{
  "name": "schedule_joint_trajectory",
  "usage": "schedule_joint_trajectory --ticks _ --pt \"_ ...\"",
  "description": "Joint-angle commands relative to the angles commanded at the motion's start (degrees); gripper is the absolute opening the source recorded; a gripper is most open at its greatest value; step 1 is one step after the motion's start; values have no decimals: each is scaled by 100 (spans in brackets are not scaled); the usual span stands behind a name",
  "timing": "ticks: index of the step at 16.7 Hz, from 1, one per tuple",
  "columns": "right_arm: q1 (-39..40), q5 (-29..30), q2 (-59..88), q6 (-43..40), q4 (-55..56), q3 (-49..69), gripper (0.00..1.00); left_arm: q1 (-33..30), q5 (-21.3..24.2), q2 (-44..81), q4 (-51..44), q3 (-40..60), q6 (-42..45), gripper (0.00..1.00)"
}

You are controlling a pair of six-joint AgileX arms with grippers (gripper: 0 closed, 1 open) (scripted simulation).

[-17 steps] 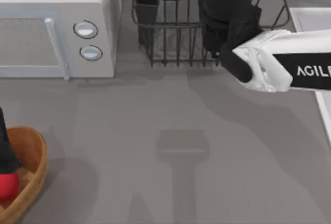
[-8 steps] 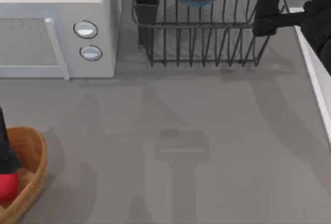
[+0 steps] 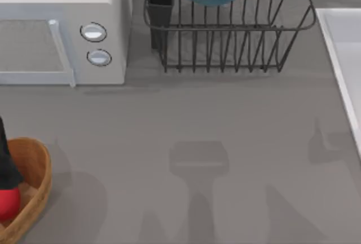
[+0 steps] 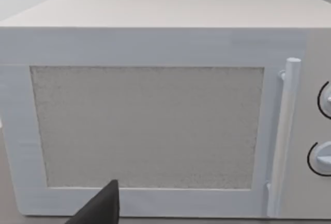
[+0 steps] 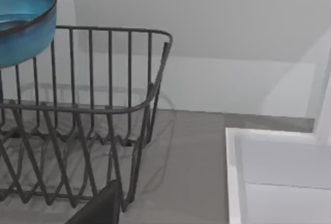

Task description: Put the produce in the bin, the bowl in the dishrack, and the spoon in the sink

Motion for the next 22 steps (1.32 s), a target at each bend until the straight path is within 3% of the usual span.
schedule_joint_trajectory --ticks 5,9,16,22 --pt "-669 -263 -2141 -32 -881 -953 100 0 0 0 0 0 0 100" --pt "-896 -282 -2782 -19 -1172 -1170 100 0 0 0 0 0 0 100" --pt "-894 -279 -2700 -76 -1239 -1089 100 0 0 0 0 0 0 100" --pt "-1161 -283 -1034 -1174 -2709 86 100 0 0 0 0 0 0 100"
